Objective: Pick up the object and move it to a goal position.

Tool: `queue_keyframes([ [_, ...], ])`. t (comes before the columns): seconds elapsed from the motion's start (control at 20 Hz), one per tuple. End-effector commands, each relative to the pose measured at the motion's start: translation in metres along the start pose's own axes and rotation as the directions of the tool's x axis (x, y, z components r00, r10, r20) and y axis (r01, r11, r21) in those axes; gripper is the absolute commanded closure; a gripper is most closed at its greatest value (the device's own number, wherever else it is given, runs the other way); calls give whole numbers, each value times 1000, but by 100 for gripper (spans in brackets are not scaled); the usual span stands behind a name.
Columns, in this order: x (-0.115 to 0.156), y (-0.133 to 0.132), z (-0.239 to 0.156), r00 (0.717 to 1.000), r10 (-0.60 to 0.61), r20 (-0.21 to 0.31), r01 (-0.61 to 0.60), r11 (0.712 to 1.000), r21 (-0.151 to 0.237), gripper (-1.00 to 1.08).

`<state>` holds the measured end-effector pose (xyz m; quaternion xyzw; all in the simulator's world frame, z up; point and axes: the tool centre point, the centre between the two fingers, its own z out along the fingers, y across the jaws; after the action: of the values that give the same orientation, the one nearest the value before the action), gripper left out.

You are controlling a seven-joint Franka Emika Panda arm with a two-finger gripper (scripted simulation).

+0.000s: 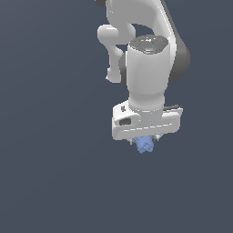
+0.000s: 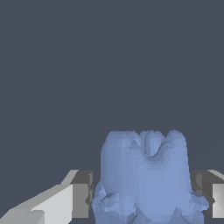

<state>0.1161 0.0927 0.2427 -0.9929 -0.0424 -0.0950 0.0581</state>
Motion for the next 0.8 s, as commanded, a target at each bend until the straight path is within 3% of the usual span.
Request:
queue_keyframes([
  [0.0, 10, -4, -27, 998, -57, -24, 58, 998, 20, 108],
  [0.75, 50, -26, -171, 931, -330, -159, 348, 931, 108, 108],
])
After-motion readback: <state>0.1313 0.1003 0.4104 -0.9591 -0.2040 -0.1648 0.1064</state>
